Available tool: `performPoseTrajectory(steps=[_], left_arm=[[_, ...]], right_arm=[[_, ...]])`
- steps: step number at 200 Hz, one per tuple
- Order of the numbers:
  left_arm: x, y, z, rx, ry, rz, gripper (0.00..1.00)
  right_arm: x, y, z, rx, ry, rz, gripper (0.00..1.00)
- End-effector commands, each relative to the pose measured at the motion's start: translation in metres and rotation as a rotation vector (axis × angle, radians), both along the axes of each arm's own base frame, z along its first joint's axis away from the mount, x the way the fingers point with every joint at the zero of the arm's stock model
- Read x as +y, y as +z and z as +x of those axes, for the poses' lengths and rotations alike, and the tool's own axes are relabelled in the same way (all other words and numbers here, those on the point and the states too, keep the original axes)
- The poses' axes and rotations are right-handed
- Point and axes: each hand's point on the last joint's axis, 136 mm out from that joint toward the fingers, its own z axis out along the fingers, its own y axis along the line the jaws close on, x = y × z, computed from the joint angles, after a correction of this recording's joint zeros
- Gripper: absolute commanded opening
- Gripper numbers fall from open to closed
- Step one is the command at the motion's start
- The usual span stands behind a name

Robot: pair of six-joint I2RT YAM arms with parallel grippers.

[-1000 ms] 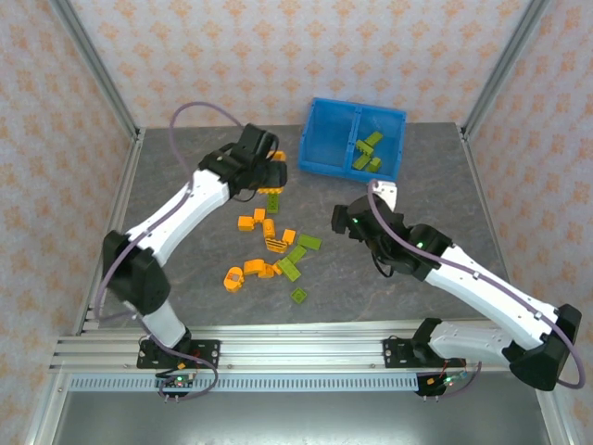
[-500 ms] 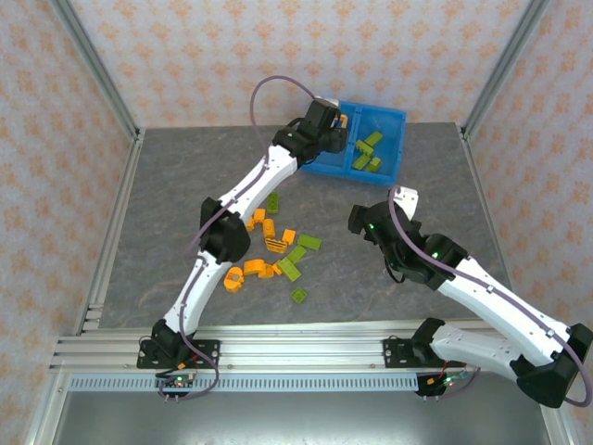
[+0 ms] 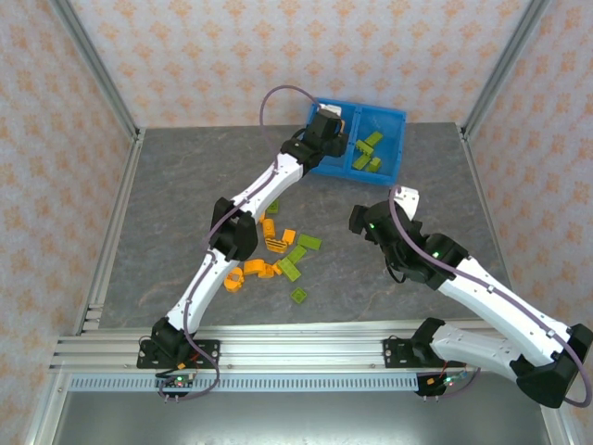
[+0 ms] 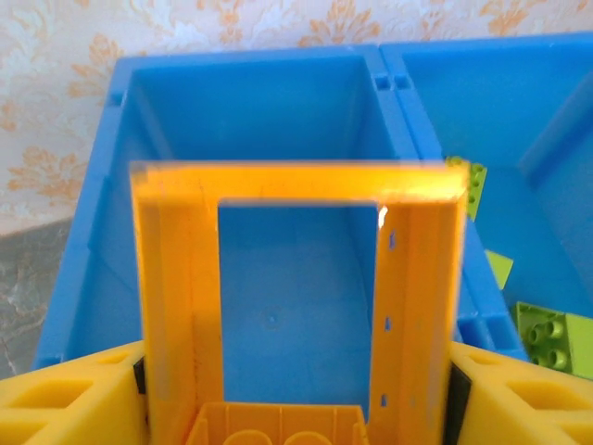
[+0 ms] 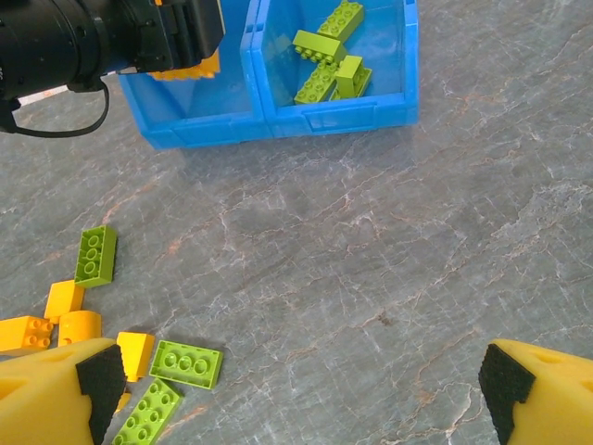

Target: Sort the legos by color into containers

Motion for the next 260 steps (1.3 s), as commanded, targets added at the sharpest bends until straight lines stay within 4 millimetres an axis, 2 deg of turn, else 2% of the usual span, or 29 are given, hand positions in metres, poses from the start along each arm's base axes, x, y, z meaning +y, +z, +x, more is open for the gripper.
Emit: performPoseTrajectory(steps=[1, 22, 44, 59, 74, 76, 78, 88, 91, 96, 99, 105, 109, 128, 157, 181, 205, 230, 260], left_arm=[[0.005, 0.075, -0.001, -0.118, 0.018, -0.083, 0.78], [0.005, 0.102, -0.011, -0.124, -0.002, -0.126, 0.86], [0.011, 0.130, -0.029, -0.104, -0.012, -0.144, 0.86], [0.025, 0.142, -0.047, -0.052, 0.018, -0.148, 0.86], [0.041, 0.141, -0.068, 0.008, 0.049, -0.133, 0.86], [0.043, 0.147, -0.072, 0.004, 0.052, -0.139, 0.87], [0.046, 0.139, -0.074, 0.022, 0.060, -0.129, 0.87], [0.060, 0.136, -0.091, 0.042, 0.090, -0.125, 0.87], [0.065, 0.143, -0.097, 0.033, 0.096, -0.133, 0.87], [0.073, 0.135, -0.106, 0.048, 0.112, -0.127, 0.87], [0.078, 0.141, -0.113, 0.038, 0.118, -0.138, 0.87], [0.088, 0.134, -0.124, 0.049, 0.139, -0.133, 0.88], [0.097, 0.139, -0.135, 0.040, 0.155, -0.142, 0.88], [0.129, 0.122, -0.170, 0.090, 0.203, -0.142, 0.88], [0.172, 0.072, -0.213, 0.221, 0.280, -0.100, 0.88], [0.189, 0.029, -0.235, 0.340, 0.274, -0.110, 0.87], [0.202, -0.012, -0.246, 0.450, 0.275, -0.065, 0.88], [0.218, -0.047, -0.248, 0.537, 0.315, -0.023, 0.87], [0.217, -0.076, -0.244, 0.602, 0.304, -0.035, 0.83]], right_arm=[[-0.003, 0.016, 0.000, -0.023, -0.002, 0.015, 0.99], [0.000, 0.017, 0.000, -0.018, 0.004, 0.030, 0.99], [0.002, 0.017, -0.001, -0.013, 0.011, 0.043, 0.99], [0.001, 0.017, -0.002, -0.007, 0.010, 0.042, 0.99], [0.000, 0.016, -0.004, -0.002, 0.009, 0.042, 0.99], [0.001, 0.016, -0.004, -0.002, 0.012, 0.043, 0.99], [0.001, 0.016, -0.004, -0.002, 0.012, 0.043, 0.99], [0.002, 0.015, -0.004, 0.002, 0.022, 0.050, 0.99], [0.004, 0.015, -0.005, 0.004, 0.027, 0.052, 0.99], [0.006, 0.014, -0.004, 0.006, 0.035, 0.058, 0.99], [0.007, 0.013, -0.005, 0.008, 0.041, 0.059, 0.99], [0.010, 0.013, -0.004, 0.011, 0.053, 0.068, 0.99], [0.012, 0.012, -0.004, 0.014, 0.060, 0.070, 0.99], [0.027, 0.009, -0.005, 0.030, 0.131, 0.096, 0.99], [0.060, 0.002, -0.008, 0.069, 0.285, 0.150, 0.99], [0.073, -0.009, -0.008, 0.120, 0.312, 0.167, 1.00], [0.076, -0.018, -0.007, 0.155, 0.305, 0.162, 1.00], [0.078, -0.022, -0.007, 0.168, 0.306, 0.165, 1.00], [0.077, -0.026, -0.007, 0.183, 0.299, 0.153, 1.00]])
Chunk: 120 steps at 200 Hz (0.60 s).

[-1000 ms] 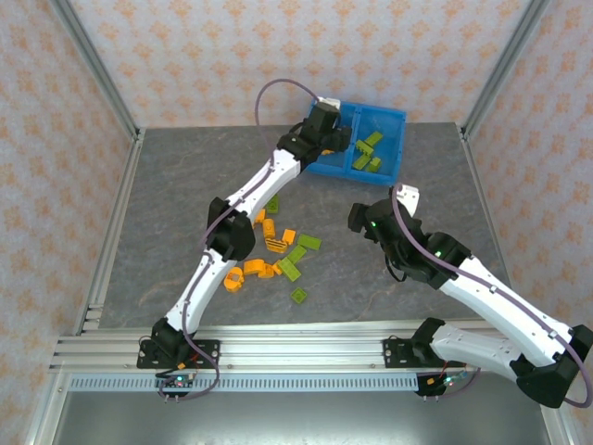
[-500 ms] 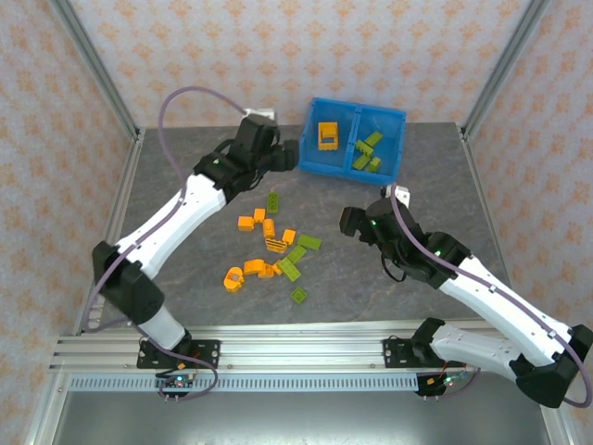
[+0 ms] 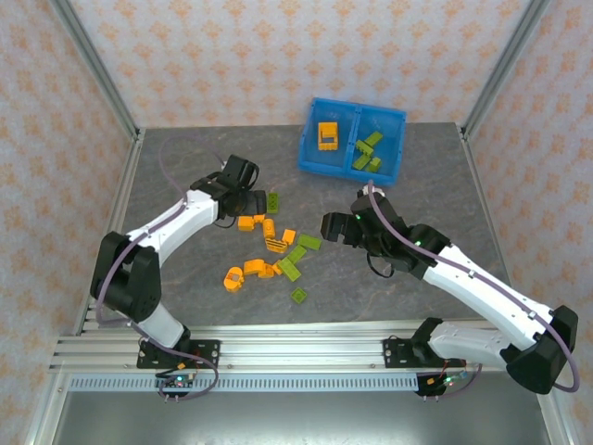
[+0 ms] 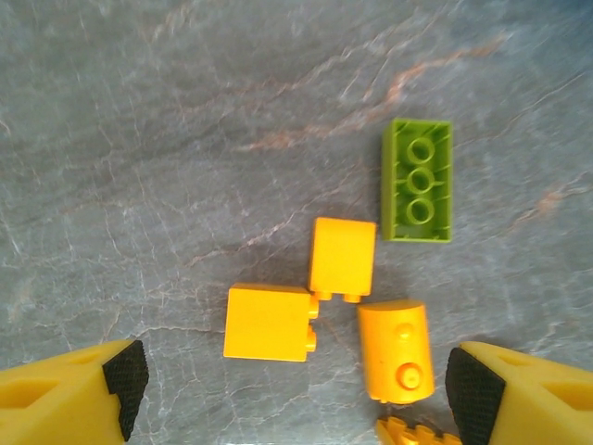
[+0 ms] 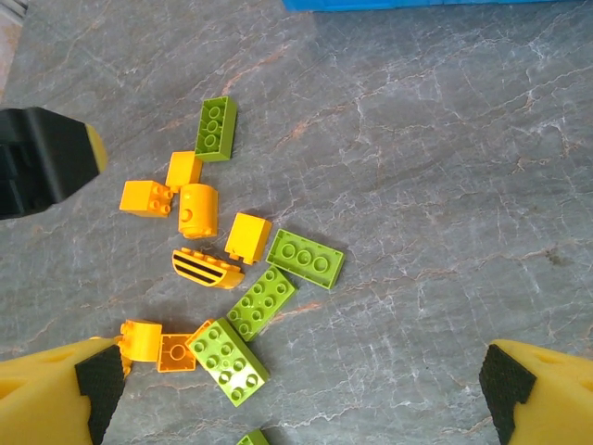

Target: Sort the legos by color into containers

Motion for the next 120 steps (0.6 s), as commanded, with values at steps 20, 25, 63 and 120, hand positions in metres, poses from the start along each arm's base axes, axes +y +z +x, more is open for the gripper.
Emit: performPoseTrajectory(steps=[20, 25, 63, 120], left_arm=[[0.000, -0.041, -0.001, 0.109, -0.014, 0.006, 0.79], [0.002, -0.045, -0.001, 0.118, -0.009, 0.016, 0.78], [0.009, -0.070, 0.000, 0.157, 0.005, 0.051, 0.72], [0.007, -0.095, 0.001, 0.191, 0.004, 0.036, 0.53]], right_arm=[[0.002, -0.002, 0.000, 0.011, -0.002, 0.005, 1.00], [0.003, -0.002, 0.000, 0.013, -0.001, 0.004, 1.00], [0.004, -0.005, 0.000, 0.022, 0.000, 0.000, 1.00], [0.008, -0.006, 0.004, 0.032, 0.007, -0.013, 1.00]])
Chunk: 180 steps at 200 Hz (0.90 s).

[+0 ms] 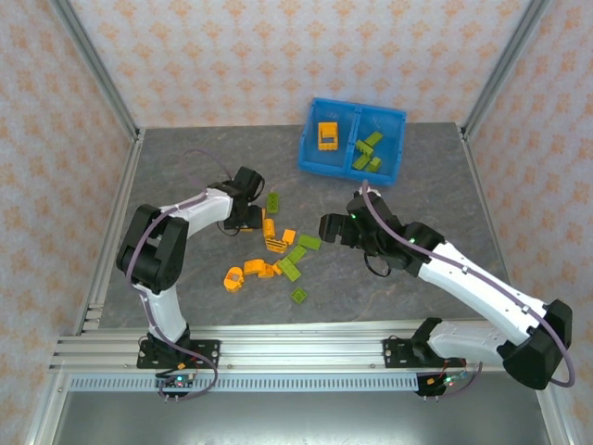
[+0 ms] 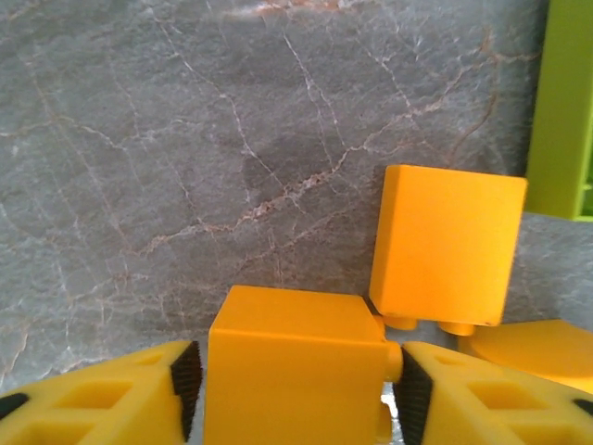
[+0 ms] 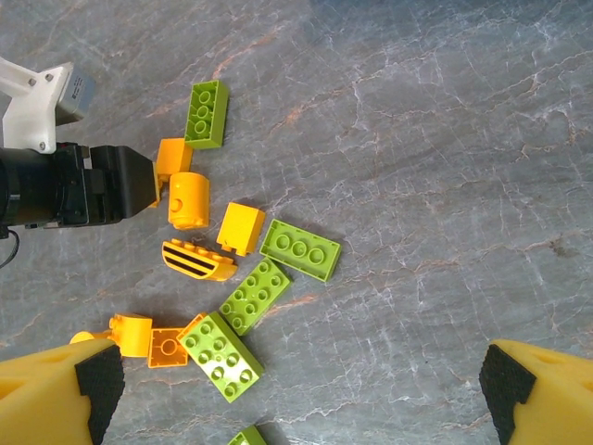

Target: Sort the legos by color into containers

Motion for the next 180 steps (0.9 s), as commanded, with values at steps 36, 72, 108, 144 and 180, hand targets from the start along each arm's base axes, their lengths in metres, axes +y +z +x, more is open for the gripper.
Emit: performPoseTrajectory(steps=[36, 72, 108, 144, 180], left_arm=[[0.001, -0.004, 0.001, -0.013, 0.004, -0.019, 0.41], [-0.014, 0.052, 0.001, -0.118, -0.030, -0.134, 0.37], [-0.052, 0.140, 0.009, -0.319, -0.157, -0.287, 0.37], [-0.106, 0.211, 0.032, -0.494, -0.315, -0.326, 0.37], [-0.153, 0.251, 0.084, -0.629, -0.379, -0.330, 0.37]], right_arm=[[0.016, 0.008, 0.003, 0.005, 0.042, 0.039, 1.00], [0.027, 0.016, 0.002, 0.004, 0.067, 0.100, 1.00], [0.045, 0.039, -0.001, -0.026, 0.123, 0.247, 1.00], [0.033, 0.065, 0.000, -0.108, 0.063, 0.320, 0.99], [0.000, 0.075, 0.002, -0.181, -0.066, 0.293, 0.99]])
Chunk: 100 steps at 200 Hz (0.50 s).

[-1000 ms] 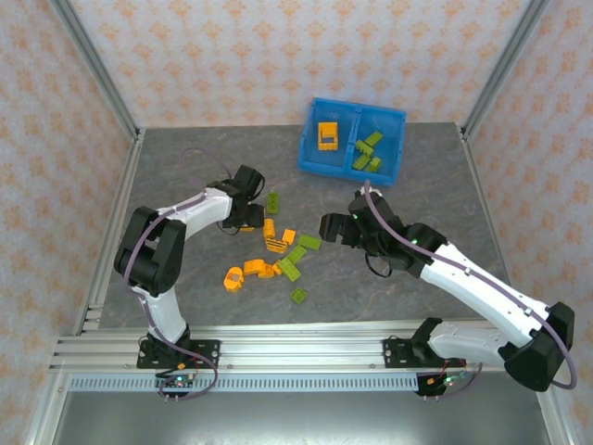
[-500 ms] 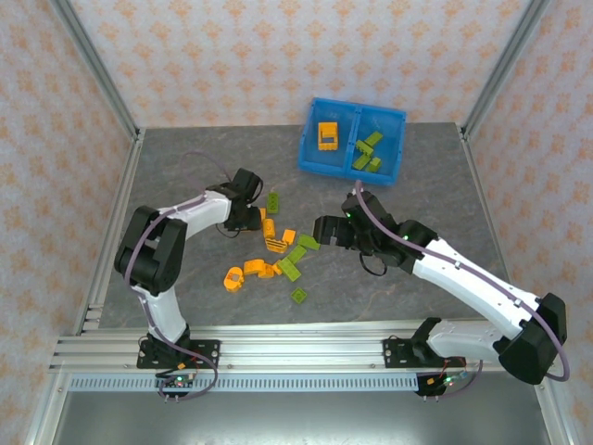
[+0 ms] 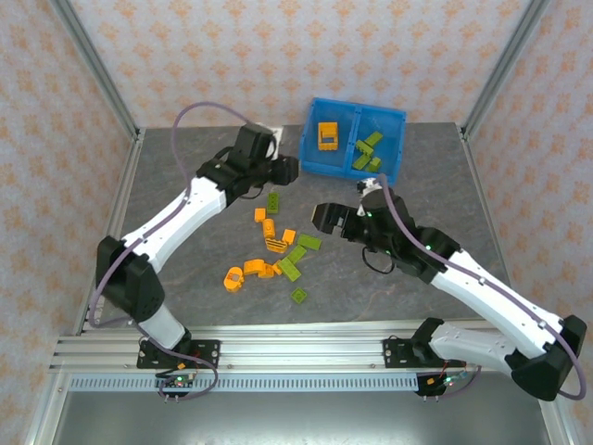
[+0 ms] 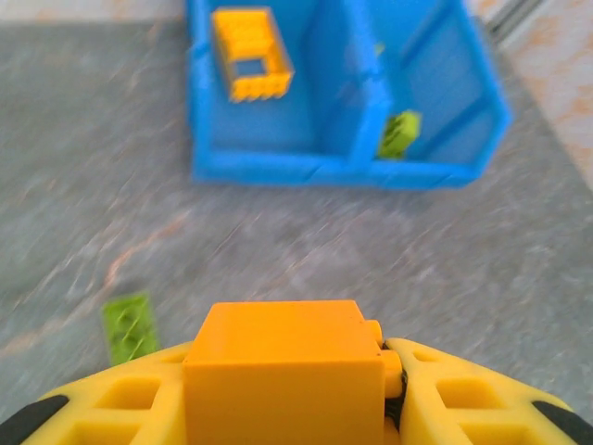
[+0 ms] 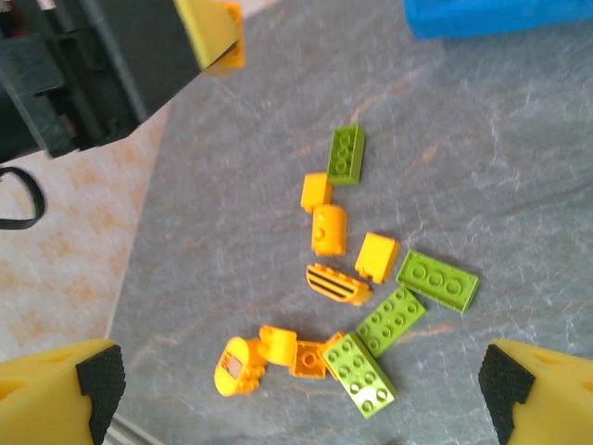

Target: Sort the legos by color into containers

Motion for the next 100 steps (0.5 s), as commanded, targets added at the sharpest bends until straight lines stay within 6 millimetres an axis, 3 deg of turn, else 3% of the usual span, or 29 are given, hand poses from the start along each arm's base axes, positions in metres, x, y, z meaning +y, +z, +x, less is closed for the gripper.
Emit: performPoseTrajectory(steps=[1, 19, 24, 37, 69, 100], left_arm=[[-0.025, 0.020, 0.038, -0.109, -0.032, 0.002, 0.37], [-0.040, 0.033, 0.069, -0.165, -0.028, -0.008, 0.37], [-0.045, 0.022, 0.081, -0.157, -0.023, -0.001, 0.37], [-0.056, 0.021, 0.102, -0.184, -0.018, -0.012, 0.36], [-0.075, -0.015, 0.145, -0.143, 0.006, 0.019, 0.37], [-0.079, -0.053, 0.175, -0.122, 0.081, 0.033, 0.36]], right_arm=[[-0.024, 0.011, 0.007, -0.052, -0.123, 0.009, 0.99], [-0.031, 0.014, 0.004, -0.056, -0.140, 0.001, 0.99], [-0.032, 0.015, 0.004, -0.056, -0.142, -0.002, 0.99], [-0.035, 0.015, 0.003, -0.058, -0.147, -0.019, 0.99], [-0.040, 0.014, 0.004, -0.065, -0.157, -0.062, 0.99], [-0.039, 0.014, 0.004, -0.063, -0.141, -0.061, 0.99]])
